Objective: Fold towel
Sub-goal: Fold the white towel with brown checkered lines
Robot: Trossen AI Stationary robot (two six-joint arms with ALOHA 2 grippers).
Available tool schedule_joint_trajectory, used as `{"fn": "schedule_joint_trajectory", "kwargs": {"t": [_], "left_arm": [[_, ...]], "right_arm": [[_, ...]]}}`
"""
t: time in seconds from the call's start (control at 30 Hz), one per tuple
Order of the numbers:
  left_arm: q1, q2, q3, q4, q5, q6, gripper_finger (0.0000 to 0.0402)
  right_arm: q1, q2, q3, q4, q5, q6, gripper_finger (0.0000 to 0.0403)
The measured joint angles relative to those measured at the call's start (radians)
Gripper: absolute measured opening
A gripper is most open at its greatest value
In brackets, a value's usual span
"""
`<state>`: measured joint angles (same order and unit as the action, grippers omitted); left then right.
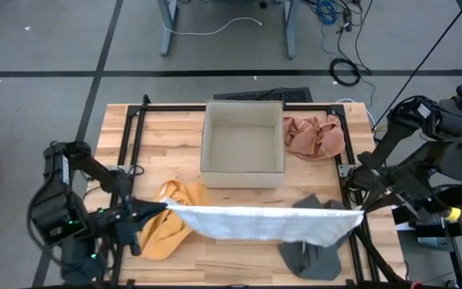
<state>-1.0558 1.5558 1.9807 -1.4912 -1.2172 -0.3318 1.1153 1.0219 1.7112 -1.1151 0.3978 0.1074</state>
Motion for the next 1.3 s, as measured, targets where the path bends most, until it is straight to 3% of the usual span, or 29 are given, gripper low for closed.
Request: {"fn": "schedule_joint_trajectory", "kwargs": {"t": [0.13, 0.27, 0.43, 0.57, 0.73, 0.9, 1.3], "left_arm": [[-0.04, -0.002, 0.02, 0.026, -0.058, 0.03, 0.0], [-0.021, -0.002, 0.021, 0.007, -0.027, 0.005, 0.0], [0.118, -0.003, -0.002, -0.059, 0.138, -0.095, 0.0], [0.244, -0.003, -0.069, -0.081, 0.172, -0.094, 0.0], [0.378, -0.003, -0.133, -0.08, 0.18, -0.038, 0.0], [0.481, -0.003, -0.194, -0.079, 0.265, -0.025, 0.0], [0.514, -0.003, -0.226, -0.041, 0.293, 0.007, 0.0]], "right_arm": [[0.012, 0.017, 0.009, -0.002, 0.001, -0.015, 0.0], [0.012, 0.02, 0.012, -0.072, 0.023, 0.056, 0.0], [0.013, 0.031, 0.011, -0.312, 0.118, 0.299, 0.0], [0.013, 0.057, 0.008, -0.46, 0.182, 0.461, 0.0], [0.01, 0.062, -0.043, -0.451, 0.208, 0.434, 0.0], [-0.016, 0.058, -0.116, -0.456, 0.208, 0.43, 0.0], [-0.03, 0.025, -0.166, -0.442, 0.201, 0.433, 0.0]]}}
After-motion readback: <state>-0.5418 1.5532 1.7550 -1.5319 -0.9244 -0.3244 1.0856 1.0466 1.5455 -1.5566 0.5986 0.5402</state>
